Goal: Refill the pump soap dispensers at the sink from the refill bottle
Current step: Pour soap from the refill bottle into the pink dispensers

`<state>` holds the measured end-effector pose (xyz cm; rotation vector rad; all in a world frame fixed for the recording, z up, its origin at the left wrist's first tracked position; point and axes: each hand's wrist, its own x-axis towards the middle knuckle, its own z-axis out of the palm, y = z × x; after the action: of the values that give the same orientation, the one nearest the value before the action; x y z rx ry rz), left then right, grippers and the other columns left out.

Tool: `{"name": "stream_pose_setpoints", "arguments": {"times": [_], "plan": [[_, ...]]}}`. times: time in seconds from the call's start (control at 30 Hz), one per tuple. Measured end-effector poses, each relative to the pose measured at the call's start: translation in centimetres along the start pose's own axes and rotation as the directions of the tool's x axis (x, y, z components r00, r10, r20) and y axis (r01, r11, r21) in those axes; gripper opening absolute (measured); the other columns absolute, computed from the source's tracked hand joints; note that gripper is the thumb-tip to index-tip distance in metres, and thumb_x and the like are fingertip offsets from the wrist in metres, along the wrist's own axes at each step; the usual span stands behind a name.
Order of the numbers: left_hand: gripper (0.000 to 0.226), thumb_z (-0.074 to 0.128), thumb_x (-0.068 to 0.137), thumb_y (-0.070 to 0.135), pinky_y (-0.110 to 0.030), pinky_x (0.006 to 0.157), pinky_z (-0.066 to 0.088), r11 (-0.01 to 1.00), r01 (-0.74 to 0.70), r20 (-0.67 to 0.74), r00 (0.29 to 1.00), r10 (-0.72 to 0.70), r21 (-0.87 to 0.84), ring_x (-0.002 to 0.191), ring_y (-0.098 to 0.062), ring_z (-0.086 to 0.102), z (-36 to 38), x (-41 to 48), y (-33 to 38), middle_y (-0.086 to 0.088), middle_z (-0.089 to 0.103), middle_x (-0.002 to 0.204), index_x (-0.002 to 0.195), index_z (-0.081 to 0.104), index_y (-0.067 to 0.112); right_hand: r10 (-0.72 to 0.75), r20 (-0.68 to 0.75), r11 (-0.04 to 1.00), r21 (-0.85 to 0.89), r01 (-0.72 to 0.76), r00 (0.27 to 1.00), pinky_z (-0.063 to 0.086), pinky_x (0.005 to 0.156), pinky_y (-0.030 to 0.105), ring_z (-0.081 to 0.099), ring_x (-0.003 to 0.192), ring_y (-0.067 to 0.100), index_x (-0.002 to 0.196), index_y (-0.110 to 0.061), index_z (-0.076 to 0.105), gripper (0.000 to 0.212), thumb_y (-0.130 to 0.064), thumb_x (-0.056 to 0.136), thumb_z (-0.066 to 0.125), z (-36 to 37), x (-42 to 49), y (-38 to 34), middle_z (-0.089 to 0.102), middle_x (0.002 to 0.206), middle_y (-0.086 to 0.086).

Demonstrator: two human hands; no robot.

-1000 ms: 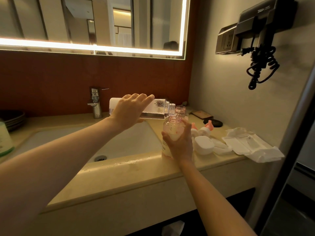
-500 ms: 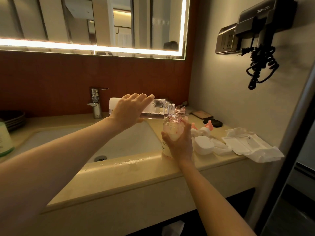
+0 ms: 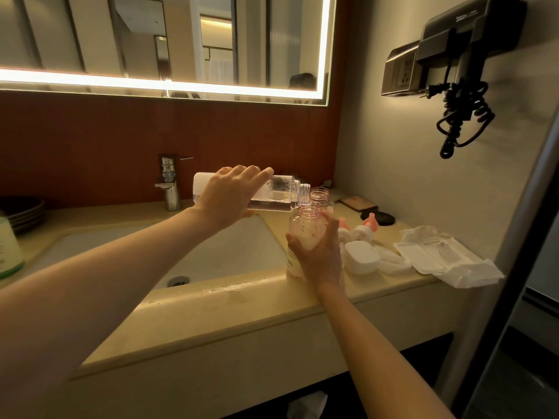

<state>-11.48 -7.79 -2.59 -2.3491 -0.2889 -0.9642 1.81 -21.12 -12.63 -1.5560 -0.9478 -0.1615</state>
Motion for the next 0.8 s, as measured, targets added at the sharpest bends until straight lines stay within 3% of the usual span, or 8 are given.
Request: {"name": "stream_pose_setpoints", "arguments": {"times": [0.8], "plan": [[0.086,0.091,0.049,0.019,-0.045,0.071,0.056,1.000,0.002,0.004,1.000,-0.002,0.002,0.088,-0.033,0.066,0.21,-0.04,-0.07,-0.014,0.065,0.104,0.122,0.048,0.008,0.005,-0.002,1.000,-0.005,-0.005,1.000,0.045,0.088,0.034,0.044,0.119,0.018,0.132,-0.024,0.027,0.075,-0.039,0.074,0.072,0.18,0.06,0.23,0.042,0.135,0.001]]}}
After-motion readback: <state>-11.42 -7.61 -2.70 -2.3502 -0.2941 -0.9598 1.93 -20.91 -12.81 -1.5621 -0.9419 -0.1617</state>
